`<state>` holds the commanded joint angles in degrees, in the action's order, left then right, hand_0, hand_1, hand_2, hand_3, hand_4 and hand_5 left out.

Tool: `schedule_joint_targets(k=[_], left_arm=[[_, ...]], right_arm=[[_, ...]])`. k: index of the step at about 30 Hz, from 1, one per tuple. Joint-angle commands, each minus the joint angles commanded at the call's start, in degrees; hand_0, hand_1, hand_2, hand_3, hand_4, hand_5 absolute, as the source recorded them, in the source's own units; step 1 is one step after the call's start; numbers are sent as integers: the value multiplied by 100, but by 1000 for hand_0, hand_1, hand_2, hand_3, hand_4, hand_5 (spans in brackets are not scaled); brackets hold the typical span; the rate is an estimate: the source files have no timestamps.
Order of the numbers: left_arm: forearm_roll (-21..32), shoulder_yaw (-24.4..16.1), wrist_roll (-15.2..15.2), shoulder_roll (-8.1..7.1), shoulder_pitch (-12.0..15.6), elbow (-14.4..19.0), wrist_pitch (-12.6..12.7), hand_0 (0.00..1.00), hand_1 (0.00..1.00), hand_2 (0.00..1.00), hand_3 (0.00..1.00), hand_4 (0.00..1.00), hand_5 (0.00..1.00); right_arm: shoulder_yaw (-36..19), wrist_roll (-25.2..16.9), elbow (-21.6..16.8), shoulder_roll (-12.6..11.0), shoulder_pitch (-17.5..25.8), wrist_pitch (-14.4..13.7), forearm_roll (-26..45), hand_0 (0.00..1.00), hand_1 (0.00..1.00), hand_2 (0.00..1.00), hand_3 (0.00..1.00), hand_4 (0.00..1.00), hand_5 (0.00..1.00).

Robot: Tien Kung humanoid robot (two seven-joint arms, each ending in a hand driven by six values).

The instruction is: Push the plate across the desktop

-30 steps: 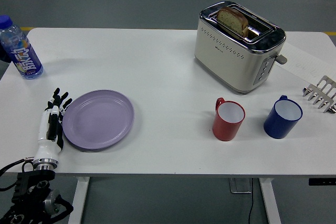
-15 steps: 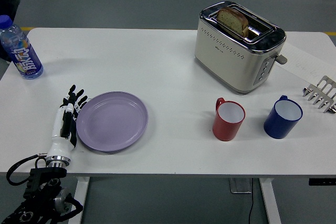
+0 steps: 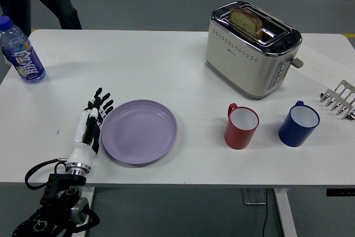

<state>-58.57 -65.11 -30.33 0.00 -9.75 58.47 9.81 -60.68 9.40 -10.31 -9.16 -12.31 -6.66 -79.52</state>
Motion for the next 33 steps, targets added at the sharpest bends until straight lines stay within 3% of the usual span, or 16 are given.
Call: schedule_joint_targets(k=[15,22,28,33], left_arm=[[328,791,-61,0,-154,89,-12,840,884,929,974,587,998],[441,1190,-63,-135,-212,263,-76,840,883,930,973,587,998],[468,1290,-72,-155,-198,274,-60,840,883,930,974,585,998],[393,1079,-82,-69,-162,278,9,840,883,930,970,588,998]], right_arm=[[39,-12,0,-8,-5,-9,55,638,613,663,603,189,105],[120,-25,0,-19,32,-14,146,638,613,663,603,190,105],[88,-13,0,-14,65,-15,122,638,613,663,603,190,104],[55,-4,0,-9,87,-10,80,638,613,663,603,191,103]])
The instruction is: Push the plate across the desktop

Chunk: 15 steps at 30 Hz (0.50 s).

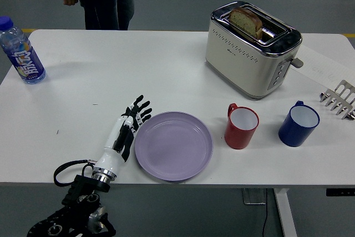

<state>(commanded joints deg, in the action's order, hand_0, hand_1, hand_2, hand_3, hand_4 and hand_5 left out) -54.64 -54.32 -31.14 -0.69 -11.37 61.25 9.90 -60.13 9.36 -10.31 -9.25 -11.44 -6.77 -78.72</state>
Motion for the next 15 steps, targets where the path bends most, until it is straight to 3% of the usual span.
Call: schedule_joint_targets(k=[6,14,15], left_arm=[[-173,-534,-2,45,14,84,86,839,882,929,964,586,998],[-385,-1425,93,-109,81,291,168,833,877,923,958,586,998],[-369,-1566,128,-150,92,317,176,804,842,880,882,591,998]], right_arm=[[-16,4,0,0,17,0,-16,639,613,663,603,191,103],[-28,0,0,-6,32,-6,-16,639,613,663,603,192,103],[-32,0,0,-6,32,-7,-20,639,613,663,603,192,104]])
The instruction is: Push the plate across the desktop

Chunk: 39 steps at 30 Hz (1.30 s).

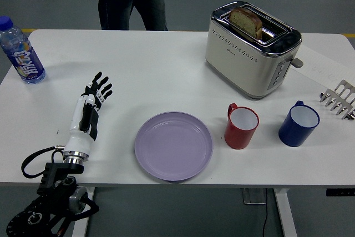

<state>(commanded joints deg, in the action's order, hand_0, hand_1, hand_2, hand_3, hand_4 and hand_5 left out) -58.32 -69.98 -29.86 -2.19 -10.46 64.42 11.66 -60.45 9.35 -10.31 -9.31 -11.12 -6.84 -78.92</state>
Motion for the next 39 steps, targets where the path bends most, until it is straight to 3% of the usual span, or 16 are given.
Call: schedule_joint_targets(k=[5,6,12,13,22,31,39], left_arm=[[-16,-682,241,-228,55,108,-72,804,842,880,882,591,998],[-17,-816,280,-253,60,118,-90,765,801,823,814,587,998],[37,-1704,759,-576,136,202,-428,765,801,823,814,587,998],[-1,-1900,873,-608,159,216,-524,745,782,784,764,594,998],[419,-3227,1370,-629,278,301,-1151,741,778,766,749,590,998],[651,-3895,1811,-861,308,129,-1700,739,782,769,756,604,998],[804,-4056,1950,-1018,300,35,-1852,744,784,772,757,603,998]], right_arm=[[15,-7,0,1,-5,-3,29,639,613,663,603,192,104],[17,-8,0,1,-6,-3,31,639,613,663,603,192,103],[-11,1,0,6,-20,4,-7,639,613,663,603,192,103],[-13,2,0,8,-26,4,-12,638,613,663,603,192,104],[-11,-1,0,5,-55,0,1,639,613,663,603,193,102],[-5,-6,0,0,-60,0,17,639,613,663,603,192,102],[-5,-6,0,2,-70,-3,34,639,613,663,603,192,102]])
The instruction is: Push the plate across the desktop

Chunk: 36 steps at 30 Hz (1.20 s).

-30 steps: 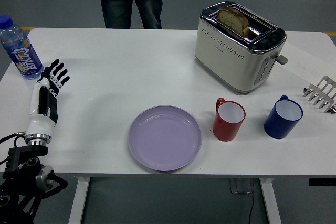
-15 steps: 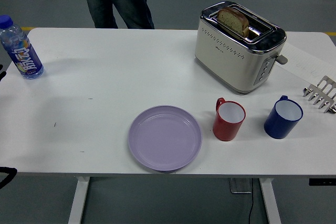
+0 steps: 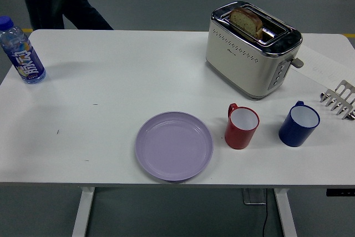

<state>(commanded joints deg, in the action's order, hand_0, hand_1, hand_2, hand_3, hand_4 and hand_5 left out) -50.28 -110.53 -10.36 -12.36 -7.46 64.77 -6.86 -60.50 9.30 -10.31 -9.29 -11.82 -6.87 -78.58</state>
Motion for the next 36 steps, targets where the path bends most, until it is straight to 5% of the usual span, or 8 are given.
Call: schedule_joint_targets(k=[23,36], left_arm=[[-127,48,509,38,253,-22,-310,749,789,779,770,606,998],[-160,171,548,27,353,25,-366,751,791,782,771,614,998]], right_arm=[[-43,53,0,-17,104,-5,-63,639,613,663,603,192,101],[-70,63,0,-46,78,-6,-119,638,615,664,603,192,101]])
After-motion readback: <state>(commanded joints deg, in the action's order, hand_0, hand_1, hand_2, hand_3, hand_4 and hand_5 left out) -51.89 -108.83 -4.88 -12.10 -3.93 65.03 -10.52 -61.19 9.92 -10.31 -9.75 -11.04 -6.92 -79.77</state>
